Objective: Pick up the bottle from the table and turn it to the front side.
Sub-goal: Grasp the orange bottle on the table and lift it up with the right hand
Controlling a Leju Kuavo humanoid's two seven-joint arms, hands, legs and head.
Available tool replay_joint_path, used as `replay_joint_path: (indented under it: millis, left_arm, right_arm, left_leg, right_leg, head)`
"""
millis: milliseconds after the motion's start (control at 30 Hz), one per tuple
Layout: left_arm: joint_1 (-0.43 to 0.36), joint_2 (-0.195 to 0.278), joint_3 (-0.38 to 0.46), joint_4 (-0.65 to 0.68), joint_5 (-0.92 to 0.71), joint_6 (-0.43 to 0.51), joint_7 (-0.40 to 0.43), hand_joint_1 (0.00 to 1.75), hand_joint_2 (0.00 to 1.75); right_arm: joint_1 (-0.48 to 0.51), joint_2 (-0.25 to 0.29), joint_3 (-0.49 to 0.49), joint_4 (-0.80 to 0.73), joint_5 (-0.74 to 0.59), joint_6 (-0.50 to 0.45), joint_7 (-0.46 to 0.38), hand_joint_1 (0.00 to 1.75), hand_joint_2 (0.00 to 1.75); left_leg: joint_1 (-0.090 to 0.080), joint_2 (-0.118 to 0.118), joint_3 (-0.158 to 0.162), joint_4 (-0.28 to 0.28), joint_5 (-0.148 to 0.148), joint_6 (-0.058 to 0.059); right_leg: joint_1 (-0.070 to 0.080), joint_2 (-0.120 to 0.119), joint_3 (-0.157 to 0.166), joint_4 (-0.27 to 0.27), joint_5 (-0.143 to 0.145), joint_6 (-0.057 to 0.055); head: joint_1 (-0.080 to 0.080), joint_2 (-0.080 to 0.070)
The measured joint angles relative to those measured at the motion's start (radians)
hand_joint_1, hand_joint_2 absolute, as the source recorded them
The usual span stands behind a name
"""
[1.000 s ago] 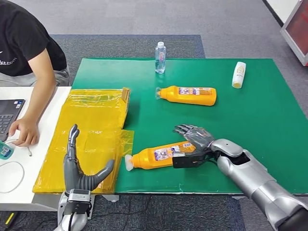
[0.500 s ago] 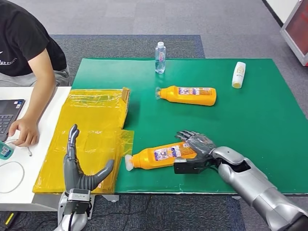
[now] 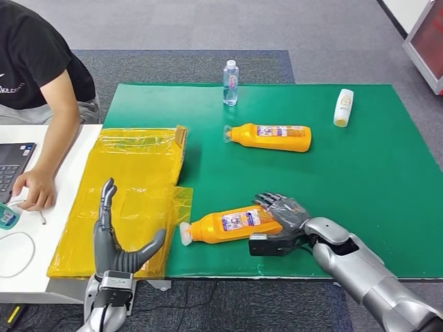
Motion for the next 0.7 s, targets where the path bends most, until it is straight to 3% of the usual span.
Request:
replay_joint_path:
  millis: [333,700]
  left_arm:
    - [-0.015,-0.001,0.0,0.008,-0.002,0.002,0.0,0.0,1.75]
    - [-0.02,-0.002,-0.007,0.01,-0.01,0.008,0.0,0.0,1.75]
  right_arm:
    - [0.032,0.007,-0.008,-0.001,0.046,-0.088,0.006,0.0,1.75]
    - [0.037,0.018,-0.016,-0.012,0.097,-0.085,0.005,0.0,1.75]
  left_leg:
    - [0.0,0.0,0.0,0.0,0.0,0.0]
    - [0.0,0.0,0.0,0.0,0.0,0.0]
  right_leg:
    - [0.0,0.0,0.0,0.0,0.0,0.0]
    - [0.0,0.0,0.0,0.0,0.0,0.0]
  head:
    - [0.0,0.0]
    - [0.0,0.0]
